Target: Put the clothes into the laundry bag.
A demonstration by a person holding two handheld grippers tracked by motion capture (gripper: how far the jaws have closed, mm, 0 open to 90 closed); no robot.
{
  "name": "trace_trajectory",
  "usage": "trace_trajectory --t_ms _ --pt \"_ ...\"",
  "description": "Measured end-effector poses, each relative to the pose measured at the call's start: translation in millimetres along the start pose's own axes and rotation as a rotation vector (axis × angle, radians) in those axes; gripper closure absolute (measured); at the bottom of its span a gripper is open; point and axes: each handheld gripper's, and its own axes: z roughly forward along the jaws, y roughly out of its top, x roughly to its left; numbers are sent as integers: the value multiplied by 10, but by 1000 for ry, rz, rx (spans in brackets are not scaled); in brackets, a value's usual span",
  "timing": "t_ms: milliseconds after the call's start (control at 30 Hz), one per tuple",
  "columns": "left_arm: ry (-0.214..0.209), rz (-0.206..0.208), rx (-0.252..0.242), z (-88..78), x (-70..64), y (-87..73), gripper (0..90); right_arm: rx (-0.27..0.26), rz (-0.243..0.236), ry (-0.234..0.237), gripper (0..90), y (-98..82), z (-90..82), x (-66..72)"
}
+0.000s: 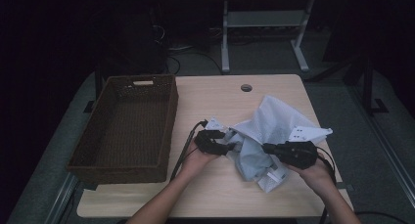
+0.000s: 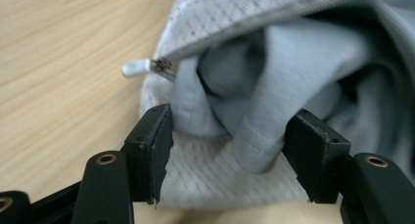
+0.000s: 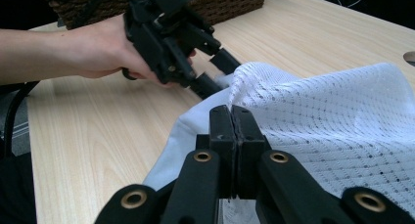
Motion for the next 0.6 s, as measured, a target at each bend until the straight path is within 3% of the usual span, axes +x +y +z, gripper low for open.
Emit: trace_trajectory --t_ms 233,367,467,600 --pt "24 -1 5 93 57 5 416 1 -3 -1 884 -1 -1 1" --pt "23 25 -8 53 27 25 607 1 -4 -2 885 1 2 -1" --pt "-5 43 -16 -11 -27 57 802 1 -3 -5 884 4 2 -5" --pt "-63 58 -46 -64 -181 129 834 3 -7 -5 884 7 12 -2"
